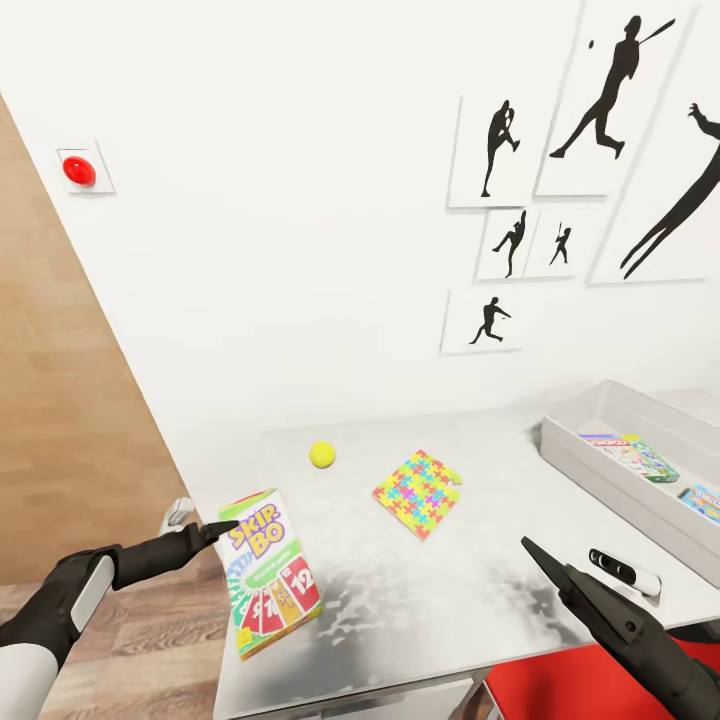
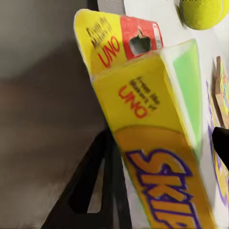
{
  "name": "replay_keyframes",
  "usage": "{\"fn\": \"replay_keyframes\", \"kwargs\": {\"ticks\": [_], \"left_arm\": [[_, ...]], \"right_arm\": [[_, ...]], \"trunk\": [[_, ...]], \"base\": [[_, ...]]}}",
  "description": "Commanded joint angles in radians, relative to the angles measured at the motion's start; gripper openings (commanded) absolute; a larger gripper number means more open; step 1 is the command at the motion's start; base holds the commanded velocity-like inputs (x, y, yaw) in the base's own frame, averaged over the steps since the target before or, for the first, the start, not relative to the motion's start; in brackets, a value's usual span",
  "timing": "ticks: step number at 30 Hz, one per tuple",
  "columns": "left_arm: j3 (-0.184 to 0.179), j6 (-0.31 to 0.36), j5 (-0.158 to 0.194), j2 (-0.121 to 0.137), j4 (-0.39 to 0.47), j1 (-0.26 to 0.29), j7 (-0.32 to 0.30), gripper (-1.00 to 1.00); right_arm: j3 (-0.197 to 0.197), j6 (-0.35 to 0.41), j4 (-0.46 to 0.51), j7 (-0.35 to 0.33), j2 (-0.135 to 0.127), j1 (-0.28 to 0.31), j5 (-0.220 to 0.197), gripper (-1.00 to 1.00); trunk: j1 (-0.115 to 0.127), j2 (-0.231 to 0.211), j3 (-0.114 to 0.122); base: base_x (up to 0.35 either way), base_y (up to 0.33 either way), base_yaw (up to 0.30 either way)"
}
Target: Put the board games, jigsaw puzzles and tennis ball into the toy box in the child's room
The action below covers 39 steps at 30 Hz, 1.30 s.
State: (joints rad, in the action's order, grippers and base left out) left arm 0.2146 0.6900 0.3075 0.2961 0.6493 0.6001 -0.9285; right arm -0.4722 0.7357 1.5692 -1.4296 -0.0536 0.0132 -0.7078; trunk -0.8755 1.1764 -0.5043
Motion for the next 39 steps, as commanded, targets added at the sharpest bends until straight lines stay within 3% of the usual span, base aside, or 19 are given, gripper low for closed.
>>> {"fn": "replay_keyframes", "kwargs": {"ticks": [1, 7, 11, 17, 39], "left_arm": [[0.0, 0.002, -0.002, 0.0, 0.0, 0.0, -0.003, -1.0], [0.004, 0.002, -0.001, 0.001, 0.002, 0.0, -0.009, -1.0], [0.004, 0.002, -0.004, 0.001, 0.003, 0.0, -0.078, -1.0], [0.003, 0.005, -0.01, 0.003, 0.003, 0.0, -0.111, -1.0], [0.003, 0.013, -0.002, 0.008, 0.003, 0.0, -0.12, -1.0]], "right_arm": [[0.0, 0.01, 0.0, -0.002, 0.0, 0.001, -0.002, 1.0], [0.0, 0.01, 0.0, -0.002, 0.0, 0.001, -0.002, 1.0], [0.0, 0.01, 0.0, -0.002, 0.0, 0.001, -0.002, 1.0], [0.0, 0.01, 0.0, -0.002, 0.0, 0.001, -0.002, 1.0], [-0.025, 0.008, -0.007, 0.022, -0.003, 0.0, 0.0, 1.0]], "trunk": [[0.0, 0.001, -0.001], [0.0, 0.001, -0.001], [0.0, 0.001, -0.001], [0.023, -0.041, 0.018], [0.107, -0.195, 0.087]], "base": [[0.0, 0.0, 0.0], [0.0, 0.0, 0.0], [0.0, 0.0, 0.0], [0.0, 0.0, 0.0], [0.0, 0.0, 0.0]]}}
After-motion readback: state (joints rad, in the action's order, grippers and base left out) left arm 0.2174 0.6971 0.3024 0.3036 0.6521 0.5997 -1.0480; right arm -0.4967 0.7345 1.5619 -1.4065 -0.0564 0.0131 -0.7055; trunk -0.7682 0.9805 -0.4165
